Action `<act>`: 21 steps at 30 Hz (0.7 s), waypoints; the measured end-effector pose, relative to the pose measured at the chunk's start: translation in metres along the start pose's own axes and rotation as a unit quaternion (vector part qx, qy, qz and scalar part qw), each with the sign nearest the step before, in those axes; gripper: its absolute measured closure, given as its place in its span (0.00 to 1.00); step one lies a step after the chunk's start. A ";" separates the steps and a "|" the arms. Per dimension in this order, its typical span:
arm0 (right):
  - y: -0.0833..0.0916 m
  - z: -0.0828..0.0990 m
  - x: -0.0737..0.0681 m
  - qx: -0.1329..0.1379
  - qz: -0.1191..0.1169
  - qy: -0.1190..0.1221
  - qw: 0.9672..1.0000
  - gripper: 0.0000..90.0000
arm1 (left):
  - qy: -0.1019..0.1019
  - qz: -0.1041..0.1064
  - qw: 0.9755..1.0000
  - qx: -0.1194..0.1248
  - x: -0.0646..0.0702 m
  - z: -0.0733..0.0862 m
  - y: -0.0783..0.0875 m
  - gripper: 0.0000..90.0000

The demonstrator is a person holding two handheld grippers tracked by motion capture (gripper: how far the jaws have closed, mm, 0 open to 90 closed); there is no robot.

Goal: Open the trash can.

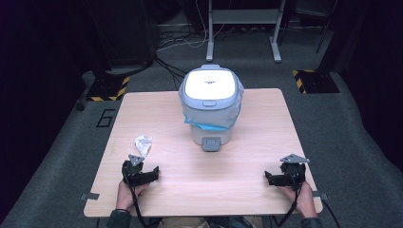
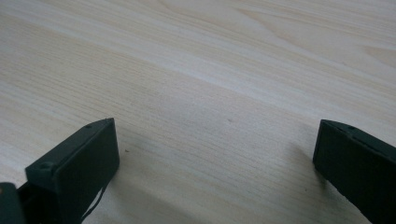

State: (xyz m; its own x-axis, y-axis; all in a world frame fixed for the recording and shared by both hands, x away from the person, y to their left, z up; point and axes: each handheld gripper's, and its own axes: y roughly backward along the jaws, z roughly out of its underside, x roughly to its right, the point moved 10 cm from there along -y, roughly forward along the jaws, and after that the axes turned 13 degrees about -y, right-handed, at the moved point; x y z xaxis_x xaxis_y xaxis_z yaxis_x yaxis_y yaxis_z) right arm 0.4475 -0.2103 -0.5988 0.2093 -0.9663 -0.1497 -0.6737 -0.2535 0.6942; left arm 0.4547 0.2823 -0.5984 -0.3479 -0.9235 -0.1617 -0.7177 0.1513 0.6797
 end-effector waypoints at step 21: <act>0.010 -0.021 -0.010 0.013 -0.015 -0.016 1.000 0.04 | -0.001 0.001 1.000 0.001 0.001 -0.001 -0.001 0.11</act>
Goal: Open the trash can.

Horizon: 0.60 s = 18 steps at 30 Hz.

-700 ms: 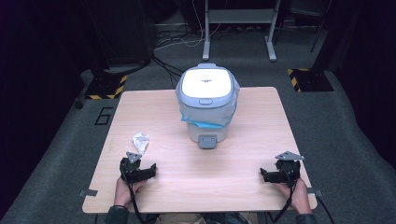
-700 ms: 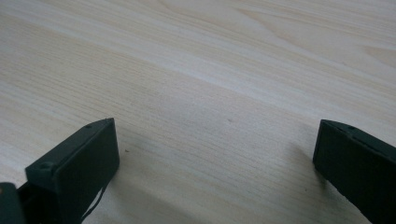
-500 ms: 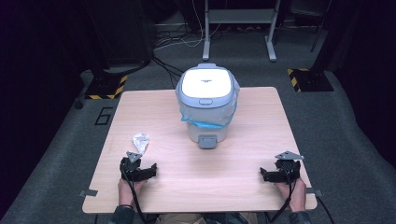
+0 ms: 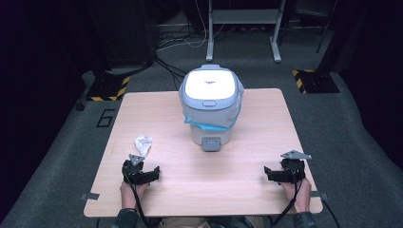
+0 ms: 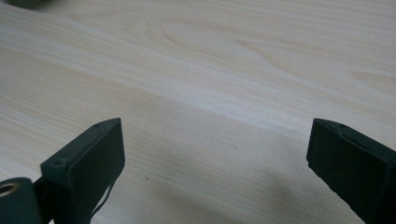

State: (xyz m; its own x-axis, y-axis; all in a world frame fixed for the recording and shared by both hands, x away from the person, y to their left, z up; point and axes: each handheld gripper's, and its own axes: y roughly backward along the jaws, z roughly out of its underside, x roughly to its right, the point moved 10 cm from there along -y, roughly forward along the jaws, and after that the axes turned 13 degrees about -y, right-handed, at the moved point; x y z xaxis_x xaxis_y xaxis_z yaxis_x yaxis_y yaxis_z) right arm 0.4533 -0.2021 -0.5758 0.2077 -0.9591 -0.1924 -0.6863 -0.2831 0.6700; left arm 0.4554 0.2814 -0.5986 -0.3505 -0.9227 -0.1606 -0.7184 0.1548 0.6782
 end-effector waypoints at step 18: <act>0.006 -0.027 -0.037 0.004 -0.028 0.034 0.999 0.05 | -0.003 0.001 1.000 -0.002 0.000 0.000 0.000 0.11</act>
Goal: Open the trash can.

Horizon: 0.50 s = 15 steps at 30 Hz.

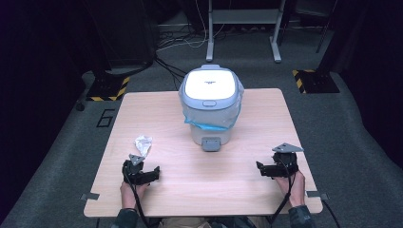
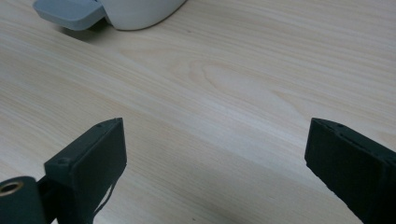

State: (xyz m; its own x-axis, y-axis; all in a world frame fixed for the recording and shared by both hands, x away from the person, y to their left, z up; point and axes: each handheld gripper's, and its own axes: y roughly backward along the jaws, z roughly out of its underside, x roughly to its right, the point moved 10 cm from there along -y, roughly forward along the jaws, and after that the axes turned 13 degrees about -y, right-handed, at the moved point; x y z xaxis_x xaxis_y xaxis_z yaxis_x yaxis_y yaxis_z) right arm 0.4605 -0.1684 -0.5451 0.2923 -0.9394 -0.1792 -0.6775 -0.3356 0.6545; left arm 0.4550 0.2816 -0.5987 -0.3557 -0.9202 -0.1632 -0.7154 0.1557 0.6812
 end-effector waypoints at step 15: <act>-0.005 -0.019 -0.025 0.005 -0.024 0.024 0.999 0.06 | 0.000 0.000 1.000 0.000 0.000 0.000 0.000 0.11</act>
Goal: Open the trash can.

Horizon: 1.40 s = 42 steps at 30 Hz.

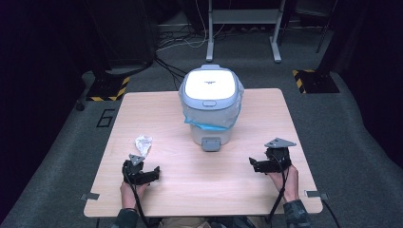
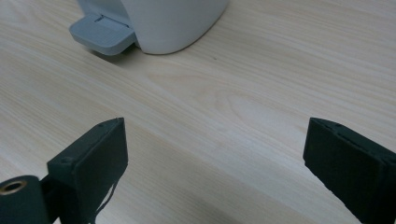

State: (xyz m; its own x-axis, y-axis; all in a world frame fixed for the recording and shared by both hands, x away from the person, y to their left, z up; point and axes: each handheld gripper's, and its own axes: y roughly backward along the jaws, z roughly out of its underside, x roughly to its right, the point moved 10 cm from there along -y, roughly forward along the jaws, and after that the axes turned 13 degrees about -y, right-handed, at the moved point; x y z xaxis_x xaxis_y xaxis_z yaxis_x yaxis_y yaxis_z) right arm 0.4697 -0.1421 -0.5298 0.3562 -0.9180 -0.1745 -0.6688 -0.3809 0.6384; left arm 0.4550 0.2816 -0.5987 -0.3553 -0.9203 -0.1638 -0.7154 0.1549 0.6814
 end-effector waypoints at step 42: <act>-0.034 -0.036 -0.055 -0.020 -0.050 0.066 0.996 0.12 | -0.001 0.000 1.000 0.000 0.000 0.000 0.000 0.11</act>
State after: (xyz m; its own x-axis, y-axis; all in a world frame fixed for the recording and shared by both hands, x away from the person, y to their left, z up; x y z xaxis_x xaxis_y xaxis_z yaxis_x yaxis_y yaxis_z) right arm 0.4961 -0.0746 -0.5149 0.5042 -0.8522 -0.1397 -0.6005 -0.4622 0.6525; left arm 0.4549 0.2816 -0.5987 -0.3562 -0.9198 -0.1645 -0.7152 0.1551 0.6815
